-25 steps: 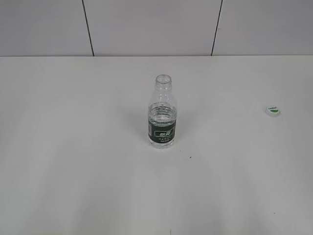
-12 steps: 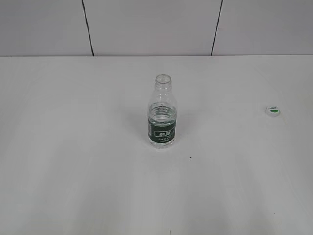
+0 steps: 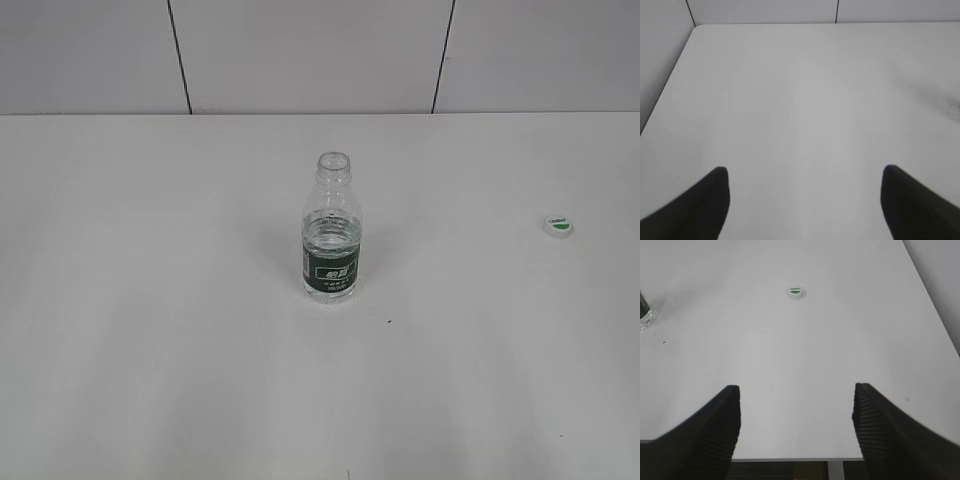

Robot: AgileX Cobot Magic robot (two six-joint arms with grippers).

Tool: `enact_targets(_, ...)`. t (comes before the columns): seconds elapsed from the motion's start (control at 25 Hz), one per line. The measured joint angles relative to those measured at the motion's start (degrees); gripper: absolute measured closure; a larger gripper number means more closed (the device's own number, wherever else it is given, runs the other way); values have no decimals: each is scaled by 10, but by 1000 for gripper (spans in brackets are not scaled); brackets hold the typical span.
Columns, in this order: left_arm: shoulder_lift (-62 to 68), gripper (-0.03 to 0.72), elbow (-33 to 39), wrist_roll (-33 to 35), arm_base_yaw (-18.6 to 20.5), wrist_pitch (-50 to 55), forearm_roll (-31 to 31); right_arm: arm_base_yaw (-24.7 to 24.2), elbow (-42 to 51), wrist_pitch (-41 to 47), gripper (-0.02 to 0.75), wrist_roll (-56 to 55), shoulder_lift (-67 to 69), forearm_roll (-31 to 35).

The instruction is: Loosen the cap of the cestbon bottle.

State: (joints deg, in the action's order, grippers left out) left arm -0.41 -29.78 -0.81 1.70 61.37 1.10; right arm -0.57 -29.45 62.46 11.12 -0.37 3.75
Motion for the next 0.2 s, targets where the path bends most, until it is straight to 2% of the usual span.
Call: enact_targets(0.2,0,129,0,0,0,0,0,0,0,0,202,0,0,1)
